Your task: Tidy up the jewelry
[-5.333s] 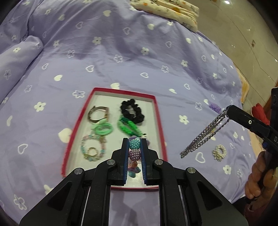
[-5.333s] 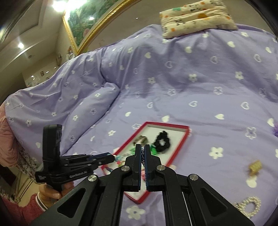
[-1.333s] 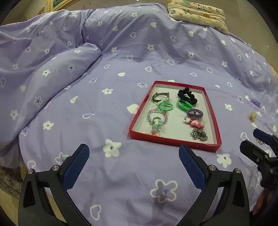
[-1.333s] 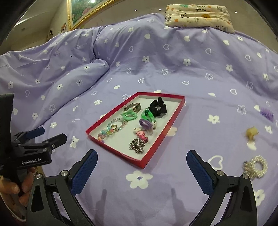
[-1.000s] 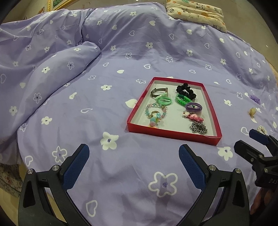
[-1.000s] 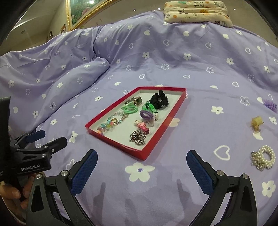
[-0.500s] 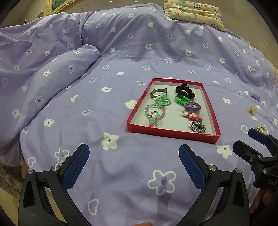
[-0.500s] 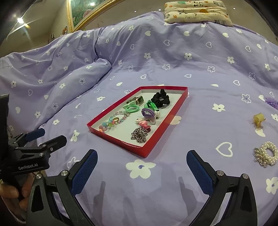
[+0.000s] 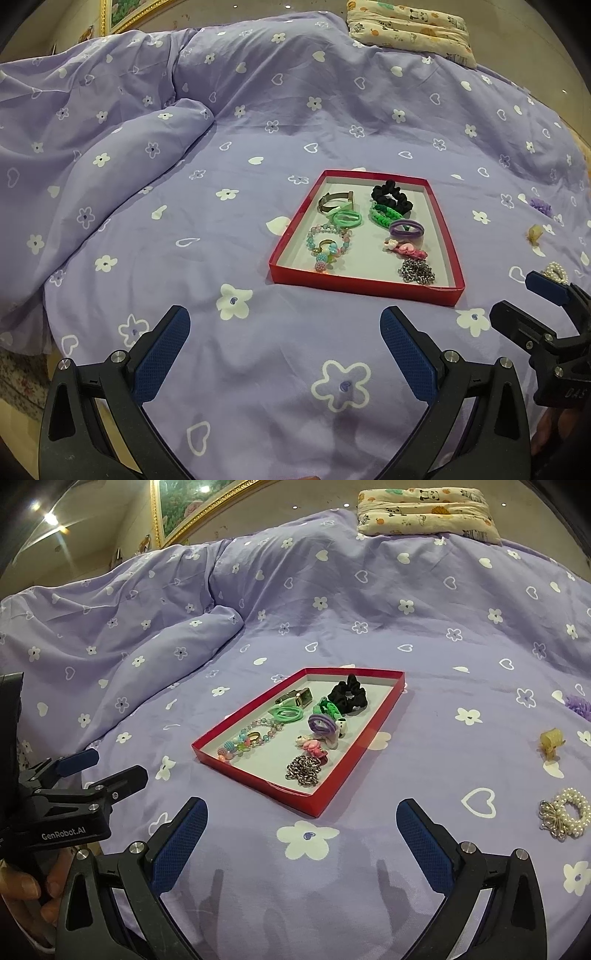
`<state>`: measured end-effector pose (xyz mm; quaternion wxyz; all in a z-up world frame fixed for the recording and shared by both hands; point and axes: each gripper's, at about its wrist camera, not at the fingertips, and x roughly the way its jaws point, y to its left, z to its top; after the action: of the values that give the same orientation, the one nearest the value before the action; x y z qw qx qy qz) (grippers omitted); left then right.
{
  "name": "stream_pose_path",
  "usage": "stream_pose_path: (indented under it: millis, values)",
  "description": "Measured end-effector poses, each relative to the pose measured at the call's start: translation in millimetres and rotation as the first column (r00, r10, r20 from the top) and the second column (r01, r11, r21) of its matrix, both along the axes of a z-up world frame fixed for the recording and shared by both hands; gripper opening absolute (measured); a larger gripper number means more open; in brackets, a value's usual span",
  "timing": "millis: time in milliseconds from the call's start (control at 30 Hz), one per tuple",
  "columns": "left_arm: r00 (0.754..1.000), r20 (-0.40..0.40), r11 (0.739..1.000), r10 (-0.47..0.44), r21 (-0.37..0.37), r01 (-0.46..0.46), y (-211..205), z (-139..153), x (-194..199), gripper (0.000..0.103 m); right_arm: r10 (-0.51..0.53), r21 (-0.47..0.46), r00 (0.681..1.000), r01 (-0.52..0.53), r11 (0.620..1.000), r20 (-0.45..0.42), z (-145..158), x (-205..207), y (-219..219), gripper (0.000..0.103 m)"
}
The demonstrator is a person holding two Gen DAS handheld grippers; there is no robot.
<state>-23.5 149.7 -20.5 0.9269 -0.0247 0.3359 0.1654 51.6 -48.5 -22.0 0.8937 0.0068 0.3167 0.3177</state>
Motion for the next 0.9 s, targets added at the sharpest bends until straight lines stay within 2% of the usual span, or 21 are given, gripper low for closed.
stream_pose_path:
  millis: [367, 900]
  values:
    - [0.999, 0.029, 1.000, -0.019, -0.006, 0.019, -2.7, 2.9, -3.9, 0.103, -0.007, -0.004, 1.000, 0.007, 1.000, -0.001, -1.5, -0.6, -0.5, 0.103]
    - [0.999, 0.028, 0.999, -0.040, -0.028, 0.040, -3.4, 0.7, -3.1, 0.103, -0.017, -0.008, 1.000, 0.017, 1.000, -0.007, -2.4, 0.2, -2.4, 0.103]
